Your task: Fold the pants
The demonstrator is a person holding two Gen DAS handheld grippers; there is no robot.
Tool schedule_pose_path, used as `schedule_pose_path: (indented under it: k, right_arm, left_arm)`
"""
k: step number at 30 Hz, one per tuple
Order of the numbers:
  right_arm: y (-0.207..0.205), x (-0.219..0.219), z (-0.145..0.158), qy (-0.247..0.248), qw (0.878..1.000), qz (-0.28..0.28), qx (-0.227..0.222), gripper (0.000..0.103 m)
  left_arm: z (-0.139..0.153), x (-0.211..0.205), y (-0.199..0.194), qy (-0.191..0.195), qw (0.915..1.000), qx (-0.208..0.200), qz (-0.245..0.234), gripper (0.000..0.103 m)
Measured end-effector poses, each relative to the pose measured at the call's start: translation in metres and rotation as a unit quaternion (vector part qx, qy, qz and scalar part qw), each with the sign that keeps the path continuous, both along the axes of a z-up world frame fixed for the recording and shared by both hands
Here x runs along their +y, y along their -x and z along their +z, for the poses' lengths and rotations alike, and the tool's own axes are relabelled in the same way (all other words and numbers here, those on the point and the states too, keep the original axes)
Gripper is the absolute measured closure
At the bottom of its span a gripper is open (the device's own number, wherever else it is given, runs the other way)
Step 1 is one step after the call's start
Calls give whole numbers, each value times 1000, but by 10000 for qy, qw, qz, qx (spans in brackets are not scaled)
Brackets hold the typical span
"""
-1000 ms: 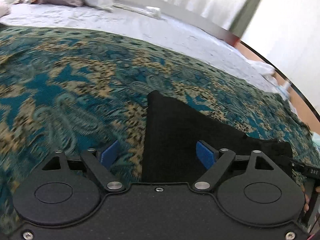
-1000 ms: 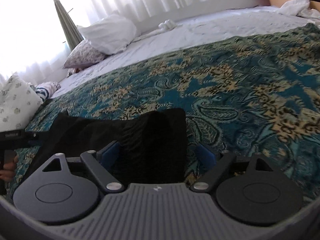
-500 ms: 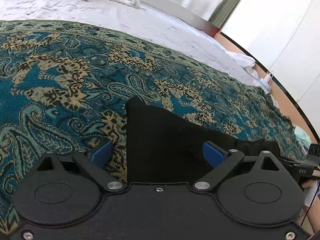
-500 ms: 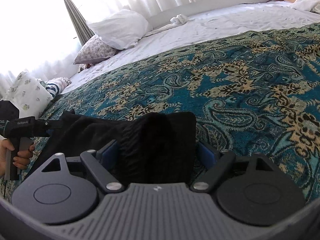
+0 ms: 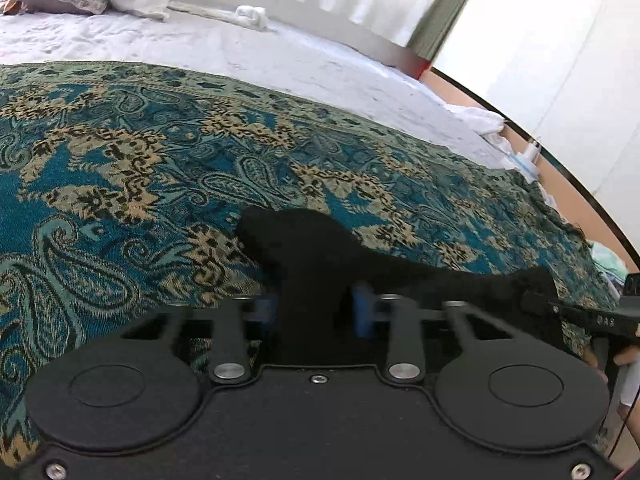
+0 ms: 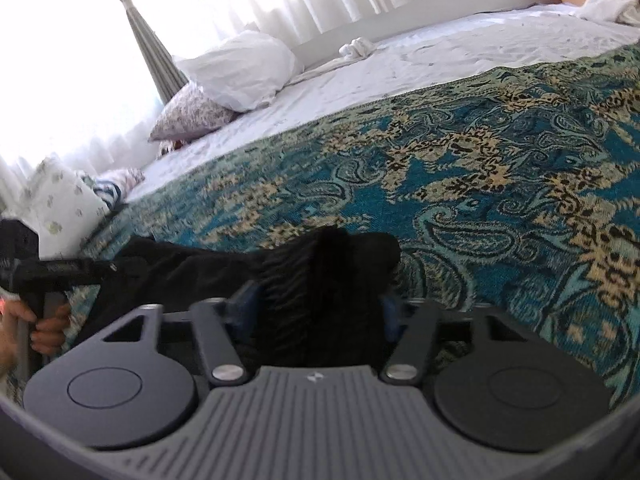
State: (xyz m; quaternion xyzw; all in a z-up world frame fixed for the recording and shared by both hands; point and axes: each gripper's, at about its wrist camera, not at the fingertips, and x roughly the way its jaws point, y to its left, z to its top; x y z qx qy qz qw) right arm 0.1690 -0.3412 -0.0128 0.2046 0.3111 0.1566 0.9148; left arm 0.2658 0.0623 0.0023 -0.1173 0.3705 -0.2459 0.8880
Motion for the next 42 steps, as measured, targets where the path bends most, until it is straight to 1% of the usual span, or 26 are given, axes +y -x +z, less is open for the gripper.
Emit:
schedule_pose_path:
  k: [1, 2, 4, 6, 9, 11, 14, 15, 17, 18, 19, 20, 21, 22, 23, 24, 25, 26, 30, 36, 38, 40, 41, 42]
  right_arm:
    - [1, 2, 0, -5, 10000, -22, -19, 61]
    - [3, 6, 2, 35, 10000, -31, -58, 64]
    - [5, 12, 7, 56, 9998, -68, -173, 68]
    - [5, 20, 15, 165, 9992, -67, -344, 69]
    - [-5, 31, 28, 285, 9980, -101, -553, 70]
    - [-16, 35, 34, 262, 9977, -138, -609, 71]
    - [-34, 45, 34, 445, 9972, -202, -562, 71]
    - [-41, 48, 31, 548, 9971, -222, -470, 71]
    - [-48, 52, 24, 743, 9965, -259, -294, 69]
    - [-50, 53, 21, 829, 9958, -316, -223, 67]
    - [-50, 52, 18, 870, 9954, -376, -157, 59]
    - [-51, 51, 15, 902, 9949, -454, -61, 48]
    - [-51, 49, 14, 922, 9943, -539, 33, 44]
    - [-49, 47, 14, 913, 9942, -559, 54, 34]
    - [-46, 45, 16, 888, 9944, -566, 33, 31]
    - [-40, 44, 19, 891, 9944, -564, -16, 29]
    - [-34, 43, 22, 927, 9941, -558, -59, 25]
    - [-29, 43, 25, 993, 9933, -576, -99, 22]
    - [0, 41, 33, 1300, 9890, -680, -170, 19]
    - [55, 43, 38, 1297, 9880, -792, -269, 17]
    - [67, 49, 33, 1433, 9866, -753, -213, 17]
    - [77, 58, 24, 1757, 9815, -766, -34, 22]
    - [84, 60, 18, 1782, 9805, -832, 10, 23]
    - [91, 58, 15, 1694, 9814, -907, 16, 24]
  left_arm:
    - [1, 2, 3, 46, 10000, -42, 46, 81]
    - [3, 4, 6, 66, 9998, -102, 124, 82]
    - [10, 7, 14, 48, 9990, -311, 312, 87]
    - [19, 10, 20, 44, 9976, -530, 447, 90]
    - [30, 13, 16, -34, 9958, -679, 620, 90]
    - [33, 15, 10, -149, 9947, -716, 723, 90]
    - [28, 16, -3, -245, 9939, -599, 893, 89]
    - [24, 14, -7, -302, 9940, -508, 925, 88]
    - [14, 8, -12, -607, 9926, -410, 969, 82]
    - [10, 6, -11, -736, 9917, -429, 967, 75]
    - [8, 5, -11, -820, 9905, -475, 999, 67]
    - [7, 5, -10, -867, 9896, -475, 1050, 63]
    - [7, 5, -11, -897, 9890, -451, 1087, 58]
    - [8, 6, -10, -941, 9883, -423, 1126, 54]
    - [10, 6, -9, -998, 9873, -405, 1167, 51]
    - [12, 6, -7, -1090, 9857, -397, 1225, 43]
    - [15, 6, -3, -1214, 9833, -429, 1288, 36]
    - [18, 6, 1, -1312, 9811, -483, 1335, 34]
    - [27, 6, 28, -1595, 9749, -703, 1385, 28]
    - [33, 2, 95, -1679, 9717, -952, 1365, 22]
    - [31, -3, 117, -1675, 9716, -1035, 1315, 21]
    - [23, -9, 137, -1713, 9709, -1073, 1284, 21]
    - [17, -11, 144, -1734, 9710, -1038, 1279, 21]
    - [11, -13, 149, -1761, 9714, -966, 1269, 21]
